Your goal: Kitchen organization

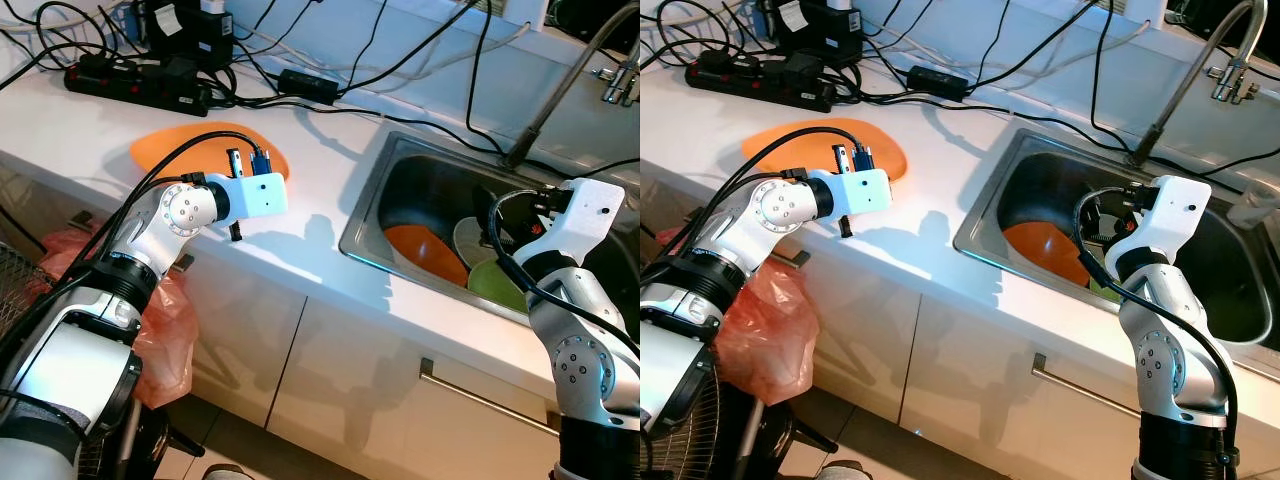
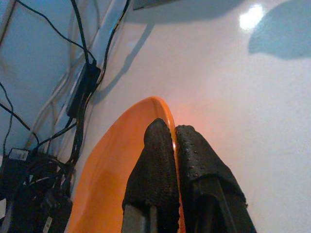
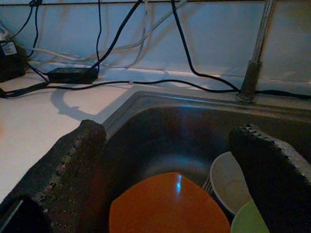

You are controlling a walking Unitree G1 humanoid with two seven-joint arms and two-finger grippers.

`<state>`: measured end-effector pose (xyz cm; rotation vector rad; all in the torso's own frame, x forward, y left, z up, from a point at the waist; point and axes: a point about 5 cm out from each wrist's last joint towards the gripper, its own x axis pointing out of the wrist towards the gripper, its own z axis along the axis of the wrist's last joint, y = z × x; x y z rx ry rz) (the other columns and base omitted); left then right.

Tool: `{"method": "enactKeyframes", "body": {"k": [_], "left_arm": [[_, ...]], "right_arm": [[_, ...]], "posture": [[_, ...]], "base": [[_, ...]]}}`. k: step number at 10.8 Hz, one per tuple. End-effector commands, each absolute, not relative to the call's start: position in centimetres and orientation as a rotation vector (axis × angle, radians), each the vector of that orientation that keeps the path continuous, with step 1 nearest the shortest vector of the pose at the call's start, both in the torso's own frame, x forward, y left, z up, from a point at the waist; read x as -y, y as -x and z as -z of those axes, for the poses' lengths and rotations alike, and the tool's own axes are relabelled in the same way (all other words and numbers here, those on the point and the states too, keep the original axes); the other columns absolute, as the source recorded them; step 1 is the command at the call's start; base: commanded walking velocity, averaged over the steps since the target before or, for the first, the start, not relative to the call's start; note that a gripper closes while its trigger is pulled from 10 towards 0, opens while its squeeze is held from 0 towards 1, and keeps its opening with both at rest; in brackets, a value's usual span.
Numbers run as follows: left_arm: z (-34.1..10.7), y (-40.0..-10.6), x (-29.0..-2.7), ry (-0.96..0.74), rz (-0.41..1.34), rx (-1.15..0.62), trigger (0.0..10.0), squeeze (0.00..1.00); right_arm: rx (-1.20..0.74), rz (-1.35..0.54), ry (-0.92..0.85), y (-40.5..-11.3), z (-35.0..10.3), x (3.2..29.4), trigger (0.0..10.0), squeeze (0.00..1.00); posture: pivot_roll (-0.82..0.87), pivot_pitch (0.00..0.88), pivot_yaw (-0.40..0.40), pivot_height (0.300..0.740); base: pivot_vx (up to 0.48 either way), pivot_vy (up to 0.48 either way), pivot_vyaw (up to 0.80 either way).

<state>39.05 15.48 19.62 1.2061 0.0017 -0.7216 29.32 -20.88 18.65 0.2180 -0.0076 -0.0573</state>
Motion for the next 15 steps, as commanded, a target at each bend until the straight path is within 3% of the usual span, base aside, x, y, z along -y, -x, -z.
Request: {"method": "enactKeyframes", "body": {"k": [1, 5, 11, 15], "left_arm": [[-17.4, -38.6, -15.1, -1.210, 0.783, -0.072, 0.0, 0.00], [-17.8, -38.7, -14.4, -1.208, 0.770, 0.004, 0.0, 0.00], [-21.6, -37.0, -9.3, -1.121, 0.628, 0.700, 0.0, 0.00], [-20.5, -34.7, -8.0, -1.065, 0.718, 0.931, 0.0, 0.00]], "right_arm": [[0.021, 0.093, -0.208, -29.1, -18.9, 21.7, 10.0, 0.00], [0.024, 0.101, -0.209, -29.0, -18.9, 21.8, 10.0, 0.00], [0.021, 0.123, -0.214, -28.6, -19.0, 22.9, 10.0, 0.00], [0.004, 0.022, -0.521, -28.6, -19.3, 24.2, 10.0, 0.00]], "posture": [[0.29, 0.000, -0.190, 0.740], [0.29, 0.000, -0.182, 0.740], [0.26, 0.000, -0.178, 0.740], [0.24, 0.000, -0.169, 0.740]], "base": [[0.000, 0.000, 0.00], [0.000, 0.000, 0.00], [0.000, 0.000, 0.00], [0.000, 0.000, 0.00]]}}
